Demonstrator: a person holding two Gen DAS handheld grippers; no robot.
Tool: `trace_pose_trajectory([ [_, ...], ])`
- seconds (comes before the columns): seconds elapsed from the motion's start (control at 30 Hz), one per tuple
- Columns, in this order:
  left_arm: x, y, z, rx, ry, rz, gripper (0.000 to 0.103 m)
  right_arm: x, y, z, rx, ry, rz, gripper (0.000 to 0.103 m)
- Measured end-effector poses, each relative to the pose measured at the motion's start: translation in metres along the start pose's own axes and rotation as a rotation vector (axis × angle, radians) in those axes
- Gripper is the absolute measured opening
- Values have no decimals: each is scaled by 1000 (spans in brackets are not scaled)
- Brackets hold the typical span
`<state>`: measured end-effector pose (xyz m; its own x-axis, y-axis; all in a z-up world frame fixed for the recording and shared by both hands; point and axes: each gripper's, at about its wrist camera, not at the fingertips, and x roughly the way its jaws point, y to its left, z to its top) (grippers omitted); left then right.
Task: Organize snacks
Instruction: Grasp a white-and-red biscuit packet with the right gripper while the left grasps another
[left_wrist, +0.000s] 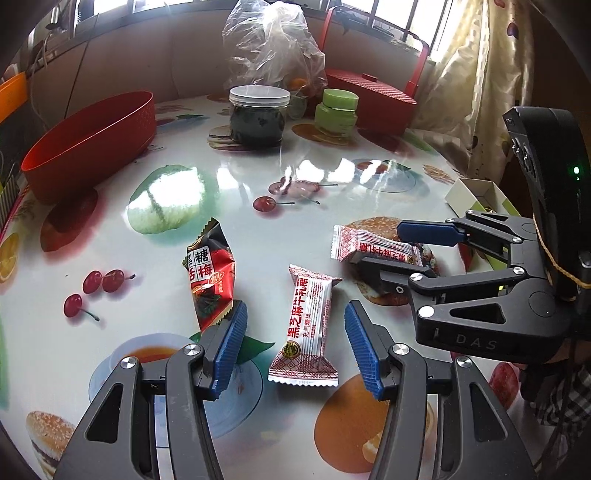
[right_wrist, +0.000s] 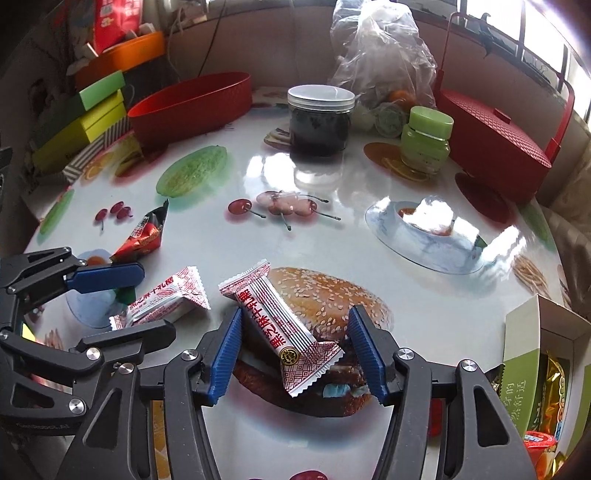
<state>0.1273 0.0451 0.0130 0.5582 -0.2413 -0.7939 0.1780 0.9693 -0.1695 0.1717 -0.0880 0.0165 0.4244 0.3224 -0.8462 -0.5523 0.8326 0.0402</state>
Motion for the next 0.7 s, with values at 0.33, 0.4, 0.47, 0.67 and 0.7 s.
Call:
trace_pose_trajectory([
  [0.33, 2, -3, 1, 1, 2, 26, 56, -7, -9, -5, 60, -13, -34, 30],
  [0.4, 3, -4, 1, 4, 4, 23, 56, -8, -10, -6, 68, -15, -40, 27],
  [0.47, 3, -7, 0, 12, 4, 19, 56, -9, -11, -7, 78, -15, -47, 21],
  [0.67, 2, -13, -1, 30, 1, 16, 48, -11, -13, -10, 103, -17, -50, 20],
  [0.7, 2, -14, -2, 33, 0, 11, 47, -12, -14, -11, 108, -18, -52, 20],
])
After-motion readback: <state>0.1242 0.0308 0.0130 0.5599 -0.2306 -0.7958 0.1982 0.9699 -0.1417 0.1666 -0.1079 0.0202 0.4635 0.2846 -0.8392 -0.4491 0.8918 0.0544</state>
